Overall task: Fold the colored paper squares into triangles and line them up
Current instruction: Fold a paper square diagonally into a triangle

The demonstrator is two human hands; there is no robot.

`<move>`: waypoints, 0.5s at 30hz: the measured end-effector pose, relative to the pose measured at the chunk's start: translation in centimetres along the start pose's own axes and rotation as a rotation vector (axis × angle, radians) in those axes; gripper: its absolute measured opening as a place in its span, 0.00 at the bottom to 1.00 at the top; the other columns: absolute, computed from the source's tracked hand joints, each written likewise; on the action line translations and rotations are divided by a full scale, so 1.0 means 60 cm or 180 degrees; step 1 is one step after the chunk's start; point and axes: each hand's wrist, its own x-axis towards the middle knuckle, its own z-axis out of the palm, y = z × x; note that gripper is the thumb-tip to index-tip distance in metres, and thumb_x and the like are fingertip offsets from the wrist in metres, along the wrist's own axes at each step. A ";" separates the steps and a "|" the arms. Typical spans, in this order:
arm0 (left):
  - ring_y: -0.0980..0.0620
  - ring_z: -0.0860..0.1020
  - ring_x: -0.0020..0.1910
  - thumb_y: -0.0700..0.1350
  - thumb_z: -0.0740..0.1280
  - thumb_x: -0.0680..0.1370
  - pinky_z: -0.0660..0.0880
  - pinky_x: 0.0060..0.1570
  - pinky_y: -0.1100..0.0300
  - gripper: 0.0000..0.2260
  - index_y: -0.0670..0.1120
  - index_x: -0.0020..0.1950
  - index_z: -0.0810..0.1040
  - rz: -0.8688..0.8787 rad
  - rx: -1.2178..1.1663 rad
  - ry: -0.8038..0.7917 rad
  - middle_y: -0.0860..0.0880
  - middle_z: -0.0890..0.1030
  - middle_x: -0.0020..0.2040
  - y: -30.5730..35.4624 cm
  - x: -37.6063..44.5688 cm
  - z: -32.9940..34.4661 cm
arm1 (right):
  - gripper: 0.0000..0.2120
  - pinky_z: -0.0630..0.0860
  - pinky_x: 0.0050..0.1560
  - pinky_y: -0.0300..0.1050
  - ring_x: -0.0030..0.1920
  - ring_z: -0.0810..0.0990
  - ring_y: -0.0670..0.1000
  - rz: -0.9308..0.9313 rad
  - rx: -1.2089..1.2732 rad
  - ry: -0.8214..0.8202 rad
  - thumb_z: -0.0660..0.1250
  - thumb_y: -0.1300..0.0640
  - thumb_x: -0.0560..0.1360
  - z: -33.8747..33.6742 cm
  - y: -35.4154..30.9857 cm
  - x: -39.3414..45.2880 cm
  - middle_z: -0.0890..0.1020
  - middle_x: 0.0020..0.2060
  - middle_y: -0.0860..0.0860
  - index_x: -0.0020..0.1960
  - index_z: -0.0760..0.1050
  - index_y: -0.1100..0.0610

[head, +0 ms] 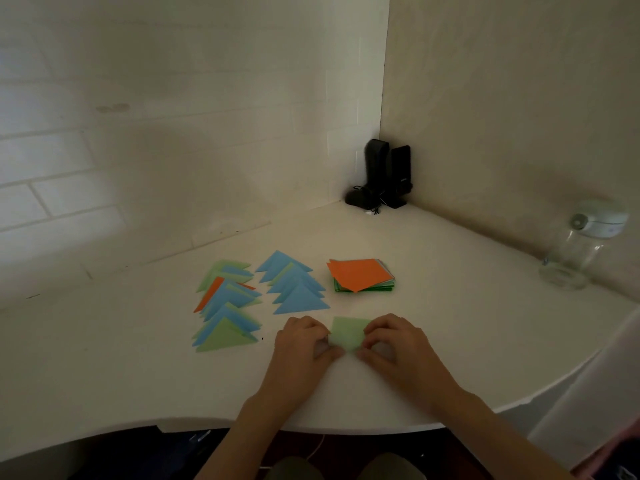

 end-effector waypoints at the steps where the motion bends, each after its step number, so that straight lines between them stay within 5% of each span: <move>1: 0.52 0.70 0.48 0.55 0.72 0.70 0.69 0.51 0.54 0.11 0.48 0.40 0.78 -0.0067 -0.0007 -0.0022 0.55 0.75 0.44 -0.002 0.002 -0.002 | 0.16 0.72 0.50 0.42 0.47 0.75 0.41 0.0050 0.0064 0.0044 0.63 0.37 0.67 -0.001 0.001 0.000 0.75 0.45 0.39 0.39 0.80 0.48; 4: 0.54 0.69 0.49 0.56 0.74 0.68 0.66 0.52 0.57 0.10 0.52 0.37 0.77 -0.0244 -0.0058 0.0025 0.56 0.73 0.44 -0.003 0.006 -0.005 | 0.17 0.68 0.52 0.35 0.48 0.74 0.41 0.0210 0.0086 0.0065 0.62 0.37 0.66 -0.004 0.000 -0.001 0.75 0.46 0.42 0.37 0.81 0.49; 8: 0.54 0.66 0.50 0.59 0.72 0.69 0.61 0.49 0.62 0.11 0.52 0.39 0.79 -0.0333 0.0202 0.0090 0.55 0.71 0.46 0.005 0.005 0.000 | 0.12 0.72 0.51 0.43 0.47 0.74 0.44 0.0362 -0.0011 0.0202 0.67 0.41 0.65 0.005 -0.007 0.001 0.75 0.45 0.43 0.33 0.80 0.49; 15: 0.57 0.61 0.50 0.66 0.68 0.68 0.58 0.49 0.63 0.15 0.56 0.35 0.72 -0.0600 0.0479 0.0037 0.57 0.68 0.47 0.017 0.009 0.007 | 0.22 0.71 0.47 0.44 0.45 0.73 0.44 0.0454 -0.0310 0.0294 0.58 0.29 0.62 0.016 -0.004 0.011 0.72 0.43 0.40 0.30 0.77 0.46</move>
